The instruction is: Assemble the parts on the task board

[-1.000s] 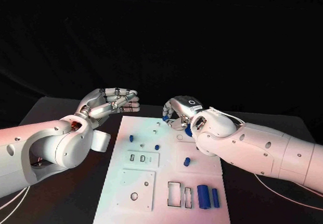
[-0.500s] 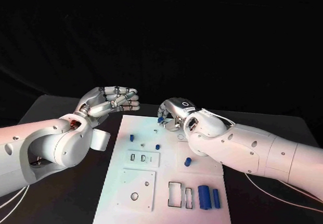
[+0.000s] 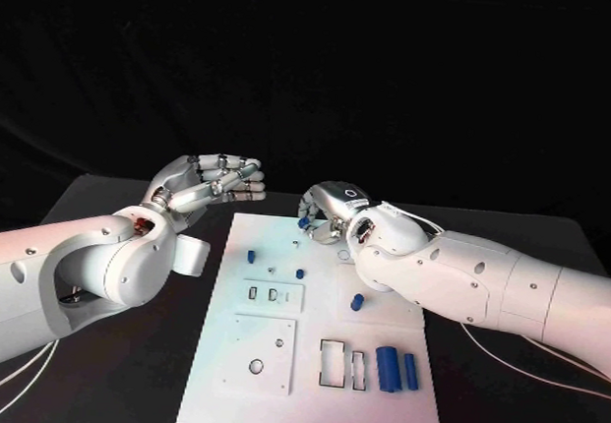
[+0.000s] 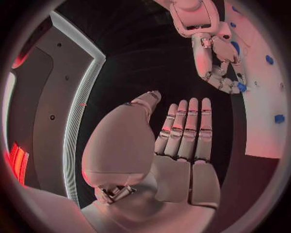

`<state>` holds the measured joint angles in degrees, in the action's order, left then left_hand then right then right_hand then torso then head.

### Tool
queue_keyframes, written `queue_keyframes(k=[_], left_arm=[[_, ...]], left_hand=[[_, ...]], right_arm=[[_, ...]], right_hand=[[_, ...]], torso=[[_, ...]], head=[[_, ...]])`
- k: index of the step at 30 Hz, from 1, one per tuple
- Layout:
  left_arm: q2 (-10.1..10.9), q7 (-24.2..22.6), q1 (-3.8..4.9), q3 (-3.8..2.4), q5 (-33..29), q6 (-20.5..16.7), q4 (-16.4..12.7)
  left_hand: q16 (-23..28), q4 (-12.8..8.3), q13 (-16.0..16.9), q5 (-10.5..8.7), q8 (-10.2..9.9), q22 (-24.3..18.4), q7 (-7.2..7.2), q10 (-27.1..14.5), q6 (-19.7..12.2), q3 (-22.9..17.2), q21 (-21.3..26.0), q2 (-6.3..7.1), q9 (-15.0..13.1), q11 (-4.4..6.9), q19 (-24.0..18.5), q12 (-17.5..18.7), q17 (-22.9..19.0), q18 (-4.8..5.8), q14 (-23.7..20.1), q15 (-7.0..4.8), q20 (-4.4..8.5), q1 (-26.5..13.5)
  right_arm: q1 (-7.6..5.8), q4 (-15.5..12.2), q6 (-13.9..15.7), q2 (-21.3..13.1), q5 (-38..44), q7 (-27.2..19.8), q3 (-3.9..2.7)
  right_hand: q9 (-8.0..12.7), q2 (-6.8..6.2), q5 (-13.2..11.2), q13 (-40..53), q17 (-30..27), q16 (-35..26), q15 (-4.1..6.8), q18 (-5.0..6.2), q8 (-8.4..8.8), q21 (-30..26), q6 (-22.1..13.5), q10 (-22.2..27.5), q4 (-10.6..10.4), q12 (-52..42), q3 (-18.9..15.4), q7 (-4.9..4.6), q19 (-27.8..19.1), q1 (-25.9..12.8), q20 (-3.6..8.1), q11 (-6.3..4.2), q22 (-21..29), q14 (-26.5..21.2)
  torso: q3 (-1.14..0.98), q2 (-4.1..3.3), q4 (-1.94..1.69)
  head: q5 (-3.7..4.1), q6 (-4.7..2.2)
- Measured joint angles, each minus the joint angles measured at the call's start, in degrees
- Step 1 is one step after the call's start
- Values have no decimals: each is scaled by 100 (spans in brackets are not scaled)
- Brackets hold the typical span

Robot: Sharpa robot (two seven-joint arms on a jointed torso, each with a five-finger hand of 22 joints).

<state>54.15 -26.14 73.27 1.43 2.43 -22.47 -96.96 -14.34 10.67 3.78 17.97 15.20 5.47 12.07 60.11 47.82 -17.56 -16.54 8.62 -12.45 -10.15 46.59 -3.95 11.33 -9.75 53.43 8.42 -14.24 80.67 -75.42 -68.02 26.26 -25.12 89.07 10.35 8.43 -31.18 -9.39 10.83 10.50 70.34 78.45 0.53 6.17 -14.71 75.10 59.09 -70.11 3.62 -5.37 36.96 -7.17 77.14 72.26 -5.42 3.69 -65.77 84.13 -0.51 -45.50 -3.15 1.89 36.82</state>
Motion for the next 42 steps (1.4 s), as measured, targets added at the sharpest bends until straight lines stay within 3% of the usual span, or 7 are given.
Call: queue_keyframes(k=[14, 34, 37, 39, 42], left_arm=[[4, 8, 7, 0, -1, 0, 30], [36, 17, 11, 0, -4, 1, 29], [40, 19, 12, 0, -6, 1, 28], [39, 20, 13, 0, -6, 1, 27], [40, 22, 14, 0, -7, 2, 27]], left_hand=[[0, 0, 0, 0, 0, 1, 0, 0, 0, 0, 0, 0, 0, 0, 0, 0, 4, 0, 0, 0, 0, 0], [0, 0, 0, 0, -29, -5, 0, -21, 0, 0, 20, 0, 0, -21, 0, 0, 9, 0, 1, 0, 0, 0], [0, 0, 0, 0, -29, -5, 0, -21, 0, 0, 19, 0, 0, -21, 0, 0, 9, 0, 1, 0, 0, 0], [20, 0, 0, 0, -28, -5, 0, -21, 0, 0, 19, 0, 0, -21, 0, 0, 9, 0, 1, 0, 0, 0], [24, 0, 0, 0, -28, -5, 0, -21, 0, 0, 19, 0, 0, -21, 0, 0, 8, 0, 1, 0, 0, 0]], right_arm=[[-2, -38, -87, -24, -21, -32, -3], [3, 6, -165, 6, -28, -5, 4], [3, 14, -170, 9, -33, -7, 4], [4, 21, -173, 11, -39, -16, 4], [4, 16, -185, 10, -50, -32, 5]], right_hand=[[-3, -30, -11, 5, -7, 0, 0, 1, 17, 0, -19, 0, 0, 12, -1, -1, 0, -30, 0, 1, 0, 0], [-39, -90, -33, 36, -37, 0, 0, 0, -1, 0, -47, 32, -34, 51, 32, -10, 0, -90, 0, 33, 0, 0], [-37, -246, -18, -31, -214, -71, -87, 0, 186, -94, -312, 373, -100, 168, 99, -147, -138, -215, -77, 152, 139, -8], [89, -400, 27, -108, -337, -135, -179, 0, 395, -229, -594, 703, -97, 168, 85, -241, -270, -271, -165, 245, 310, -11], [197, -487, 28, -168, -441, -162, -187, 1, 547, -368, -819, 956, -77, 168, -88, -270, -381, -279, -217, 278, 481, -20]], torso=[[-4, -3, 7], [3, -20, -1], [3, -20, 5], [3, -20, 7], [2, -20, 7]], head=[[-31, 14], [-15, 35], [-21, 40], [-23, 41], [-23, 43]])
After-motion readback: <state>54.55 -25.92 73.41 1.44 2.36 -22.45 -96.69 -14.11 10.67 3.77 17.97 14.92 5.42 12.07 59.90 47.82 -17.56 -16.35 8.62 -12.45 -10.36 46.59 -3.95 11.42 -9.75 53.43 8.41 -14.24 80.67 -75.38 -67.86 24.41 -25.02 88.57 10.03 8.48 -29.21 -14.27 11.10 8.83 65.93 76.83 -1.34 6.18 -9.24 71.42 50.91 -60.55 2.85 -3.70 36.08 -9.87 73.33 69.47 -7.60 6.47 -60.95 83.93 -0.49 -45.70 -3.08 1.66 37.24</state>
